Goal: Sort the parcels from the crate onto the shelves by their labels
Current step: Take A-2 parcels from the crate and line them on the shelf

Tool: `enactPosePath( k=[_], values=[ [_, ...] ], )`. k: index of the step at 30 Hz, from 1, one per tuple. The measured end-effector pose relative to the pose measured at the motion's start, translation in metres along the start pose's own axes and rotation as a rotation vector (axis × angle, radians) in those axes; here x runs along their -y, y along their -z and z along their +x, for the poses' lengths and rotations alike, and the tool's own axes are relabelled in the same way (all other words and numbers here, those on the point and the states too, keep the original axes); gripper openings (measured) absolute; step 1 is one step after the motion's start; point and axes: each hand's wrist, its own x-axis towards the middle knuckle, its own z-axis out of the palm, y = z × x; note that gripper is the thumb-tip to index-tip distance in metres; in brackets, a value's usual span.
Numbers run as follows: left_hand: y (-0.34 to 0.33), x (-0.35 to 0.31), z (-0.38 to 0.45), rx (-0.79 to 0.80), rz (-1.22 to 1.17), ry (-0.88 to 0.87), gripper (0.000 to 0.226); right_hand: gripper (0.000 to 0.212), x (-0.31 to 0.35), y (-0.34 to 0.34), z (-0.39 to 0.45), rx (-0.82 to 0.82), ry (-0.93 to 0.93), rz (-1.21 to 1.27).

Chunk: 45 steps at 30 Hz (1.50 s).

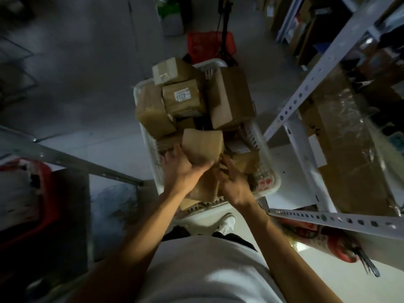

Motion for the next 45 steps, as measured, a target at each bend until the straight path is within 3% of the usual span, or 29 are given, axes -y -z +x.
enactPosePath(
  k=[3, 7, 11, 16, 18, 21, 23, 26, 29, 35, 40, 45],
  values=[
    [-0.002, 0.02, 0.001, 0.092, -0.056, -0.012, 0.09, 0.071, 0.001, -0.006, 0.006, 0.032, 0.02, -0.008],
    [0.002, 0.018, -0.001, 0.13, -0.211, -0.153, 0.046, 0.109, -0.002, -0.005, 0.007, -0.009, 0.023, -0.227],
    [0.0, 0.019, -0.003, 0.245, -0.309, -0.173, 0.045, 0.133, 0.001, -0.008, 0.007, -0.079, -0.141, -0.295],
    [-0.007, 0.028, 0.0, 0.299, -0.303, -0.182, 0.059, 0.139, -0.016, -0.002, 0.015, -0.123, -0.198, -0.151],
    [-0.007, 0.029, 0.0, 0.286, -0.345, -0.136, 0.065, 0.133, -0.024, 0.0, 0.013, -0.16, -0.158, 0.072],
    [-0.001, 0.031, 0.003, 0.326, -0.471, -0.018, 0.077, 0.109, -0.034, 0.004, 0.013, -0.157, -0.148, 0.502],
    [0.002, 0.032, 0.003, 0.392, -0.571, -0.021, 0.073, 0.098, -0.042, 0.004, 0.012, -0.121, -0.186, 0.62],
    [0.003, 0.033, -0.001, 0.451, -0.742, 0.041, 0.074, 0.09, -0.049, 0.001, 0.009, -0.084, -0.196, 0.689],
    [0.002, 0.038, -0.007, 0.485, -0.767, 0.01, 0.067, 0.08, -0.056, 0.002, 0.01, -0.06, -0.166, 0.726],
    [-0.004, 0.046, -0.026, 0.309, -0.838, 0.114, 0.041, 0.088, -0.071, 0.004, 0.006, -0.079, -0.197, 0.728],
    [-0.012, 0.048, -0.04, 0.369, -0.941, 0.059, 0.067, 0.096, -0.086, 0.001, 0.0, -0.057, -0.26, 0.8],
    [-0.011, 0.049, -0.061, 0.31, -0.833, -0.04, 0.061, 0.083, -0.071, 0.008, -0.018, 0.014, -0.106, 0.661]
  ],
)
